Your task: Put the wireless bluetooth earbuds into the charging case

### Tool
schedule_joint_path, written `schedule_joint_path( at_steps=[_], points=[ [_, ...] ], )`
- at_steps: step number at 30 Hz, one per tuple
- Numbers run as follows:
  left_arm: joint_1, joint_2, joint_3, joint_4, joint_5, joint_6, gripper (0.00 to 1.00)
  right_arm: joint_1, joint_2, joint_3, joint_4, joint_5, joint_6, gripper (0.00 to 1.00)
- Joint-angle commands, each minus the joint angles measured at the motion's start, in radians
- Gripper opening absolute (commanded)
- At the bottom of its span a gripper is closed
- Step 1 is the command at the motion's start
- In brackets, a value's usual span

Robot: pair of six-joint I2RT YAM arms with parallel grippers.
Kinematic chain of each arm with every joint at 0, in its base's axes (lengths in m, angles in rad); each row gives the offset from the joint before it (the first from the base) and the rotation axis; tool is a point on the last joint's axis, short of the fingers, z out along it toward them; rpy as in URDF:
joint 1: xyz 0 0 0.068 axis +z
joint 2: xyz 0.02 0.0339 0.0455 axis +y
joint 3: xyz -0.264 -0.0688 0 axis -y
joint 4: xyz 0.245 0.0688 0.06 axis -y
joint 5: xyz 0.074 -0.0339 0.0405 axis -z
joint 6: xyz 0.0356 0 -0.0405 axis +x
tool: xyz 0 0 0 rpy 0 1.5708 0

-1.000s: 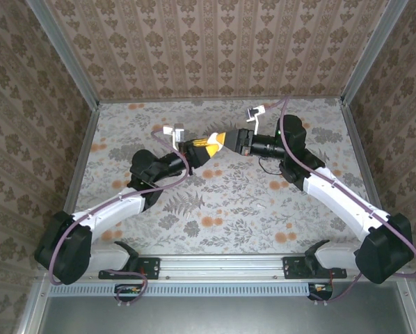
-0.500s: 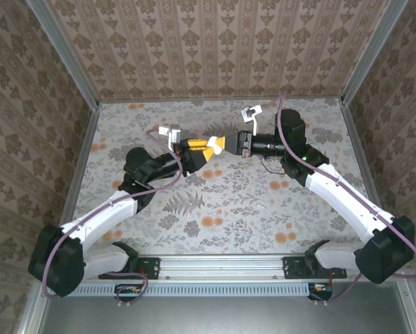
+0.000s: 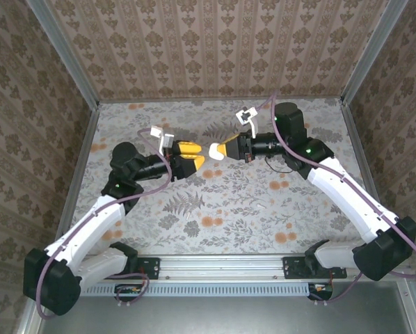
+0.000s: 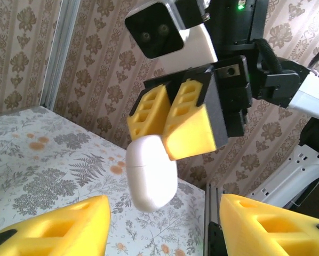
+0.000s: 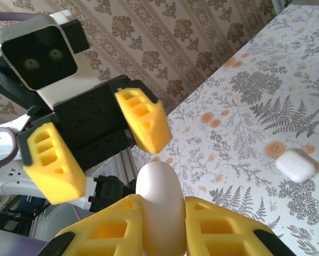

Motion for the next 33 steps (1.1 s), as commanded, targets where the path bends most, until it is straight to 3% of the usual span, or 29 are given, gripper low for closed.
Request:
schedule_joint_path(
  at_steps=[1,10,33],
  points=[
    [-0.016,0.039,0.027,0.075,0.045,-0.052,0.56,0.000,-0.007,-0.018,0.058,-0.039,-0.007,0.12],
    [-0.021,0.107,0.048,0.178,0.090,-0.126,0.56,0.000,-0.006,-0.022,0.069,-0.080,-0.007,0.12],
    [-0.063,0.201,0.103,0.198,0.153,-0.133,0.43,0.007,0.001,-0.015,0.060,-0.097,-0.017,0.11]
  ],
)
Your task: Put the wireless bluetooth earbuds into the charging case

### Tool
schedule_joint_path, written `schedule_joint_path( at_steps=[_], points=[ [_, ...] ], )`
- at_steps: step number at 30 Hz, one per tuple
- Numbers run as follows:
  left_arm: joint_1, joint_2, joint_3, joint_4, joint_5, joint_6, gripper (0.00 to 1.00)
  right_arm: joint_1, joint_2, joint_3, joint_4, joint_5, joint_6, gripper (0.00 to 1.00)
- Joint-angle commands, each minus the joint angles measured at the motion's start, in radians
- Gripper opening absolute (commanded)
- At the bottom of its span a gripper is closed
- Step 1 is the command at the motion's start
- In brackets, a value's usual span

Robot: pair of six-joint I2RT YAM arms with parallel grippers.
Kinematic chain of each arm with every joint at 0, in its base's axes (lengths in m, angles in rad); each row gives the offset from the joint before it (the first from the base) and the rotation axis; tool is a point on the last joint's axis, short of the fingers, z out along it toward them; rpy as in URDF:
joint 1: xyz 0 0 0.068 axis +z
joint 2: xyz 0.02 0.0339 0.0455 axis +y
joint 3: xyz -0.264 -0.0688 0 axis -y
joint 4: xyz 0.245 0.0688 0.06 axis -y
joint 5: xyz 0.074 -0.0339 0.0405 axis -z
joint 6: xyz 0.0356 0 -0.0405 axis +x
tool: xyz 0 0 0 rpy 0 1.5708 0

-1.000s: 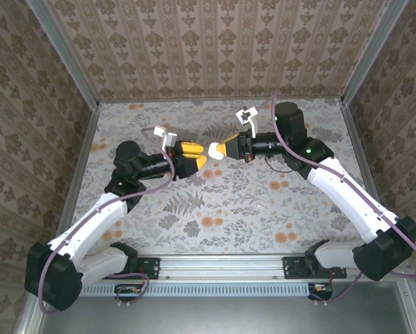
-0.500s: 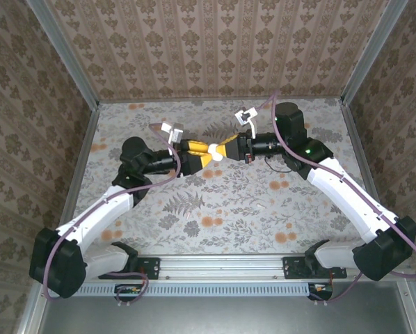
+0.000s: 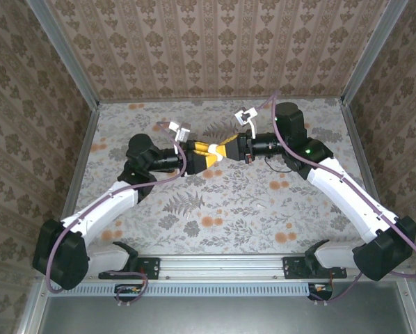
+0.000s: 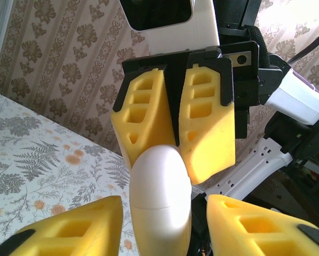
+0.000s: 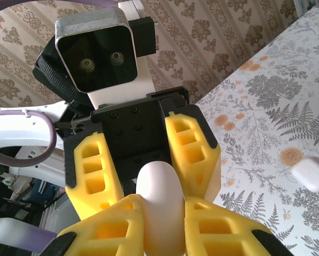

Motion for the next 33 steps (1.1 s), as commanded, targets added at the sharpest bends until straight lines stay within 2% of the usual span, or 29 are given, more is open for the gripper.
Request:
schedule_joint_path(
  at_steps=[1,7,11,14,16,19,26,33],
  points=[
    [-0.005,0.010,0.036,0.037,0.033,-0.006,0.40,0.006,0.000,-0.004,0.020,-0.038,-0.017,0.11],
    [-0.004,0.021,0.039,0.018,0.044,0.003,0.32,0.005,0.004,-0.003,0.019,-0.032,-0.019,0.11],
    [-0.006,0.022,0.046,-0.006,0.053,0.025,0.11,0.005,0.008,0.000,0.024,-0.026,-0.006,0.13],
    [-0.007,0.012,0.048,-0.036,0.054,0.064,0.01,0.005,0.012,-0.001,0.017,-0.002,-0.002,0.24],
    [-0.009,-0.003,0.051,-0.089,0.049,0.113,0.00,0.001,0.020,-0.001,0.004,0.016,-0.003,0.30],
    [-0.010,-0.029,0.049,-0.150,0.044,0.184,0.00,-0.006,0.033,-0.003,-0.020,0.050,0.001,0.34],
    [-0.010,-0.090,0.018,-0.183,0.009,0.267,0.00,-0.041,0.075,0.009,-0.050,0.098,0.046,0.36],
    [-0.010,-0.106,0.000,-0.154,-0.008,0.266,0.00,-0.041,0.093,0.007,-0.045,0.086,0.066,0.37]
  ],
)
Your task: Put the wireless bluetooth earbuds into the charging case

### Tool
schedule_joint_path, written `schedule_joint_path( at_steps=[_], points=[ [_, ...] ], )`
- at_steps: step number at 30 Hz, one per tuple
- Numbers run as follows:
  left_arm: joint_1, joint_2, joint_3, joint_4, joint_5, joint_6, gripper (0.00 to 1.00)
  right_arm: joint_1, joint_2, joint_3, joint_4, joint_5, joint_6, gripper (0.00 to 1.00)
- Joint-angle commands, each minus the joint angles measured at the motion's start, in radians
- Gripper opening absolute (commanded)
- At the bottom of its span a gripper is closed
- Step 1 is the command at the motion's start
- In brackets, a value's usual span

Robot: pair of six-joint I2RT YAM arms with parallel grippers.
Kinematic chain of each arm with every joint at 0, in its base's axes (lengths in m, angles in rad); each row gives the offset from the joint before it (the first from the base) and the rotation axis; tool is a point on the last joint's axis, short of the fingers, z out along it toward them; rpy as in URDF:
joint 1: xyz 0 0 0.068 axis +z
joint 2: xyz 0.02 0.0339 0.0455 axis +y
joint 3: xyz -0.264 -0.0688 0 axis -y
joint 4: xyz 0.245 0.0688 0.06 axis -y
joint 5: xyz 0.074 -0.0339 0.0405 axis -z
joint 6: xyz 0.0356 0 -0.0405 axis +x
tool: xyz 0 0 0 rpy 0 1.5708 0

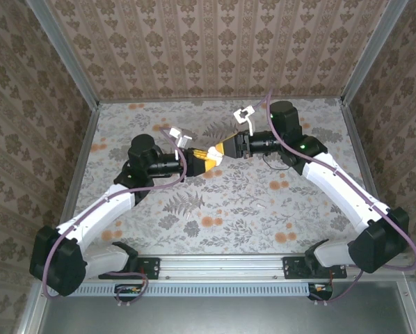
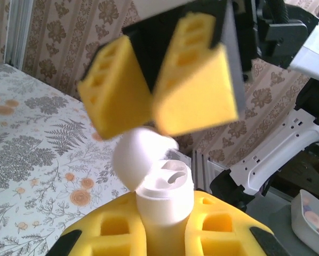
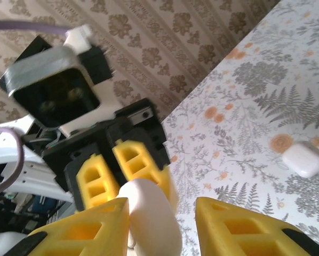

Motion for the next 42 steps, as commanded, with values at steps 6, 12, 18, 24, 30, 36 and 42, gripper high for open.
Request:
schedule_joint_path(
  at_steps=[6,12,18,24,30,36,42],
  points=[
    [-0.006,-0.054,0.010,0.090,0.010,0.039,0.00,-0.013,0.060,-0.006,-0.040,0.067,0.032,0.40],
    [0.018,-0.062,-0.014,0.079,-0.031,0.040,0.00,-0.022,0.043,0.000,-0.049,0.069,0.050,0.44],
    [0.066,-0.101,-0.062,0.055,-0.085,0.048,0.00,-0.064,-0.003,0.001,-0.120,0.162,0.094,0.47],
    [0.105,-0.230,-0.085,-0.189,-0.178,0.190,0.00,-0.051,0.004,-0.053,-0.220,0.353,0.184,0.47],
    [0.147,-0.407,-0.076,-0.513,-0.362,0.370,0.00,0.137,0.108,-0.102,-0.261,0.500,0.289,0.46],
    [0.157,-0.587,-0.089,-0.697,-0.517,0.454,0.00,0.295,0.283,-0.101,-0.186,0.466,0.408,0.42],
    [0.160,-0.709,-0.108,-0.784,-0.558,0.471,0.00,0.423,0.454,0.054,-0.283,0.478,0.451,0.44]
  ],
)
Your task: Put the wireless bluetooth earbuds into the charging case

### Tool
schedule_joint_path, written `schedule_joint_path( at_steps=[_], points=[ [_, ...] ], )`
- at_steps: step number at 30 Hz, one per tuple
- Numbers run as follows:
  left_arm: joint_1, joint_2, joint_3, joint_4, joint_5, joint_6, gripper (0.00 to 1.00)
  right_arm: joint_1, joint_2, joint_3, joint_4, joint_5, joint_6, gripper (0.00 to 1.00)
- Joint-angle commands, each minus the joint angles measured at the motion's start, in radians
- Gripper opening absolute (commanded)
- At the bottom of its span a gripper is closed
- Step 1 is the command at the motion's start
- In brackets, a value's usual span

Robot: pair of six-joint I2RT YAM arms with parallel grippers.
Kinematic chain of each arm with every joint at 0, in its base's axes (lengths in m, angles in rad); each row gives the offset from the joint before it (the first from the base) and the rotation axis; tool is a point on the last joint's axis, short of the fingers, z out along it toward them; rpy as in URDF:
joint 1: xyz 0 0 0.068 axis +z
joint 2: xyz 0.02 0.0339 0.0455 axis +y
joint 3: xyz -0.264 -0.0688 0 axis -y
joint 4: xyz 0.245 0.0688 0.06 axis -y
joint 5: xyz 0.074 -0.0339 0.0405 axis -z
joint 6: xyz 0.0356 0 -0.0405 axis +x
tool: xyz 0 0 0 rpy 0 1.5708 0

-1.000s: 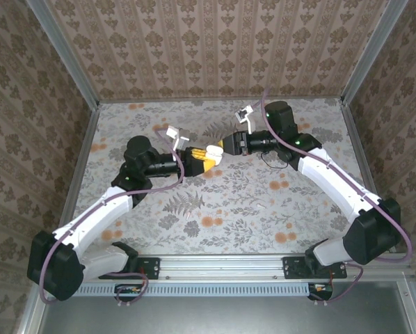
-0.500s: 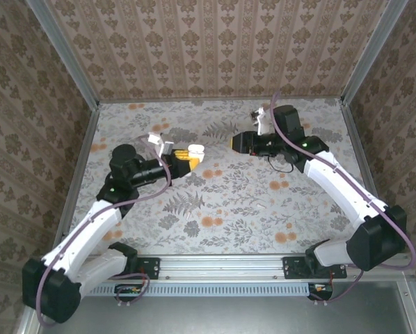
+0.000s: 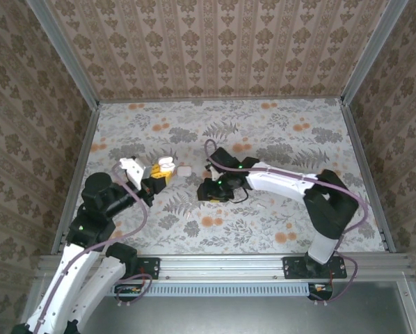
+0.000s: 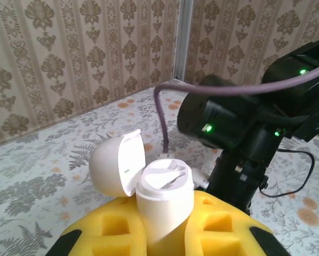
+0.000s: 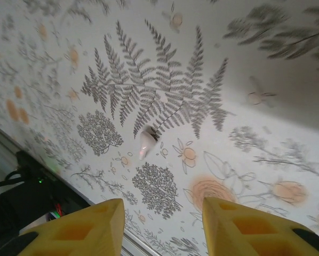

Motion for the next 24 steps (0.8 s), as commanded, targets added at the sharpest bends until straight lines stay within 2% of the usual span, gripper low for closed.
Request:
schedule_joint_path(
  at_steps=[1,12,20,24],
  points=[
    [0.009,-0.047,-0.013,-0.101,-0.055,0.048,0.00,0.062,0.070,0.119,-0.091,0.032,0.062,0.44],
    [0.009,-0.120,-0.029,-0.160,-0.066,0.057,0.00,0.155,0.227,0.282,-0.285,0.118,0.112,0.45],
    [0.009,-0.127,-0.033,-0.158,-0.045,0.049,0.00,0.178,0.304,0.348,-0.303,0.150,0.149,0.45],
    [0.009,-0.134,-0.034,-0.159,-0.041,0.050,0.00,0.181,0.341,0.392,-0.291,0.152,0.151,0.41]
  ],
)
